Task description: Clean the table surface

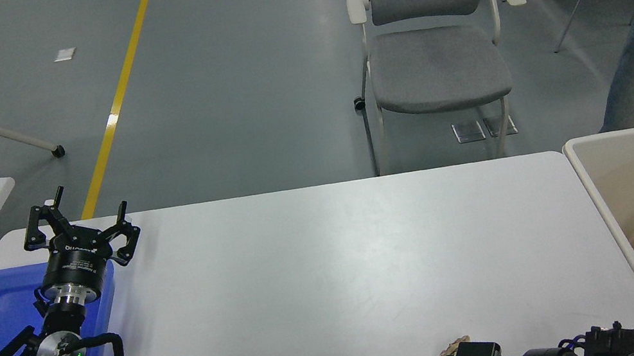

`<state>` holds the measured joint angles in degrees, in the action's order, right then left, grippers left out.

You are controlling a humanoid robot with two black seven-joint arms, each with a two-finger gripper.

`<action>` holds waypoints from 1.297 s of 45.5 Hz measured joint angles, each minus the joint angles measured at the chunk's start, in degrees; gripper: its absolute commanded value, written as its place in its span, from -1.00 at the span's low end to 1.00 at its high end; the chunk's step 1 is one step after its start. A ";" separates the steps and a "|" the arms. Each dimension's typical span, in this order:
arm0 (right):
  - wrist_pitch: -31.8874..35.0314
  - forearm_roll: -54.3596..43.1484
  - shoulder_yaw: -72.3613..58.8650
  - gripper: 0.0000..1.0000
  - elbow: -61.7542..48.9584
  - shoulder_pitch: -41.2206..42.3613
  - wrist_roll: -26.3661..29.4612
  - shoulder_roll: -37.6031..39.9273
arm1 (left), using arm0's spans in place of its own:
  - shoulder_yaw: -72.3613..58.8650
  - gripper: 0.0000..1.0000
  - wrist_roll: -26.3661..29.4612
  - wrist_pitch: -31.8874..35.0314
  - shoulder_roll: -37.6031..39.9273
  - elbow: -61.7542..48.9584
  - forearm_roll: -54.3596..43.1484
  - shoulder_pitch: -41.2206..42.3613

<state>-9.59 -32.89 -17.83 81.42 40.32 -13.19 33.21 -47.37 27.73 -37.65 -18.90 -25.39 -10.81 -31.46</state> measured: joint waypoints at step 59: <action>12.40 -2.58 1.61 -1.00 8.82 5.00 -0.40 23.96 | 0.00 1.00 0.00 0.03 0.00 -0.02 0.00 0.00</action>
<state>2.81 -35.47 -16.22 90.24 45.32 -13.60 57.17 -47.37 27.73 -37.62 -18.90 -25.41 -10.81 -31.46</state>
